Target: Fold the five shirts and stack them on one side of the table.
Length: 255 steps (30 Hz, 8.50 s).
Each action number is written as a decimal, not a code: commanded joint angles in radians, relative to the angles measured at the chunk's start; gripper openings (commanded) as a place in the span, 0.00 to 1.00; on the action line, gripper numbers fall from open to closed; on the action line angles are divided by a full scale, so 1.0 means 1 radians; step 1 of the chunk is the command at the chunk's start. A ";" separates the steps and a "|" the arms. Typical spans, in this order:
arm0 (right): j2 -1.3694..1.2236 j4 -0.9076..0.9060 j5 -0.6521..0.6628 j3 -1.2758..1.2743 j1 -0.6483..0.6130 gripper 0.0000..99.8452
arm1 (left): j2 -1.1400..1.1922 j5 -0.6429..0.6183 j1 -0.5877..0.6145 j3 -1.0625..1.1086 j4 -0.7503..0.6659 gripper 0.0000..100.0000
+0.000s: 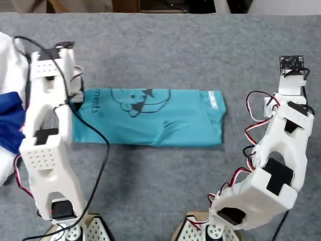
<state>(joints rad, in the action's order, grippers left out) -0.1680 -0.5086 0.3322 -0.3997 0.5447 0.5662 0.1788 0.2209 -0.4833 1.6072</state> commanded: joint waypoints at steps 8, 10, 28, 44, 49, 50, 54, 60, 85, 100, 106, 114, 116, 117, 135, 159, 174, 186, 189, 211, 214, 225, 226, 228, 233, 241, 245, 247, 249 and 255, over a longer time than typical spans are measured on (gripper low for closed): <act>-0.001 0.011 -0.003 0.051 0.008 0.02 | -0.013 0.032 0.017 -0.049 -0.014 0.02; -0.001 0.011 -0.003 0.051 0.008 0.02 | -0.019 0.029 -0.032 -0.066 -0.012 0.02; -0.030 0.015 -0.011 0.079 -0.007 0.02 | 0.033 -0.250 -0.649 -0.384 0.000 0.02; -0.058 -0.017 -0.081 0.134 0.025 0.02 | 0.050 -0.267 -0.736 -0.634 0.037 0.02; -0.058 -0.017 -0.081 0.134 0.025 0.02 | 0.050 -0.267 -0.738 -0.712 0.084 0.02; -0.062 -0.017 -0.081 0.134 0.025 0.02 | 0.050 -0.267 -0.738 -0.724 0.084 0.02; -0.094 -0.023 -0.081 0.168 0.025 0.02 | 0.050 -0.270 -0.756 -0.790 0.083 0.02; -0.107 -0.023 -0.083 0.177 0.025 0.02 | 0.076 -0.265 -0.855 -0.790 0.064 0.02; -0.111 -0.025 -0.083 0.177 0.025 0.02 | 0.282 -0.304 -0.982 -0.766 -0.153 0.02; -0.111 -0.025 -0.083 0.177 0.025 0.02 | 0.341 -0.307 -1.002 -0.772 -0.155 0.02; -0.111 -0.025 -0.083 0.176 0.025 0.02 | 0.343 -0.348 -1.013 -0.770 -0.164 0.02; -0.111 -0.025 -0.081 0.176 0.025 0.02 | 0.344 -0.348 -1.002 -0.761 -0.193 0.03; -0.111 -0.025 -0.080 0.176 0.025 0.02 | 0.344 -0.350 -0.990 -0.761 -0.190 0.07; -0.111 -0.025 -0.080 0.176 0.025 0.02 | 0.344 -0.351 -0.985 -0.760 -0.189 0.11; -0.110 -0.025 -0.075 0.171 0.024 0.02 | 0.390 -0.456 -0.651 -0.703 -0.181 0.11; -0.111 -0.041 -0.075 0.174 -0.001 0.02 | 0.509 -0.321 -0.646 -0.813 -0.091 0.15; -0.111 -0.041 -0.075 0.174 -0.001 0.02 | 0.552 -0.347 -0.577 -0.895 -0.083 0.02; -0.111 -0.041 -0.074 0.174 -0.001 0.02 | 0.553 -0.348 -0.517 -0.893 -0.028 0.02; -0.111 -0.041 -0.074 0.174 -0.001 0.02 | 0.553 -0.348 -0.512 -0.893 -0.014 0.02; -0.111 -0.044 -0.074 0.171 -0.002 0.02 | 0.602 -0.390 -0.559 -1.054 0.109 0.18; -0.111 -0.044 -0.074 0.171 -0.002 0.02 | 0.657 -0.391 -0.572 -1.068 0.097 0.17; -0.111 -0.046 -0.074 0.171 -0.001 0.02 | 0.725 -0.503 -0.506 -1.192 0.112 0.06; -0.111 -0.046 -0.074 0.171 -0.001 0.02 | 0.725 -0.503 -0.505 -1.192 0.112 0.03; -0.111 -0.046 -0.074 0.170 -0.001 0.02 | 0.727 -0.499 -0.503 -1.192 0.110 0.02; -0.110 -0.046 -0.074 0.170 0.001 0.02 | 0.728 -0.497 -0.502 -1.186 0.110 0.02; -0.108 -0.072 -0.049 0.170 -0.002 0.02 | 0.713 -0.497 -0.499 -1.192 0.135 0.03; -0.093 -0.201 0.026 0.220 -0.088 0.02 | 0.653 -0.497 -0.473 -1.189 0.152 0.02; -0.088 -0.347 0.086 0.297 -0.182 0.02 | 0.639 -0.497 -0.445 -1.189 0.152 0.02; -0.107 -0.477 0.138 0.407 -0.277 0.01 | 0.627 -0.497 -0.397 -1.192 0.152 0.03; -0.255 -0.772 0.143 0.843 -0.460 0.01 | 0.492 -0.516 -0.226 -1.186 0.150 0.02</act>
<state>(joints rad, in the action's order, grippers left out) -0.3782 -1.1561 0.4641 0.2033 0.1596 1.1646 -0.3153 -0.0767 -1.6310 1.7484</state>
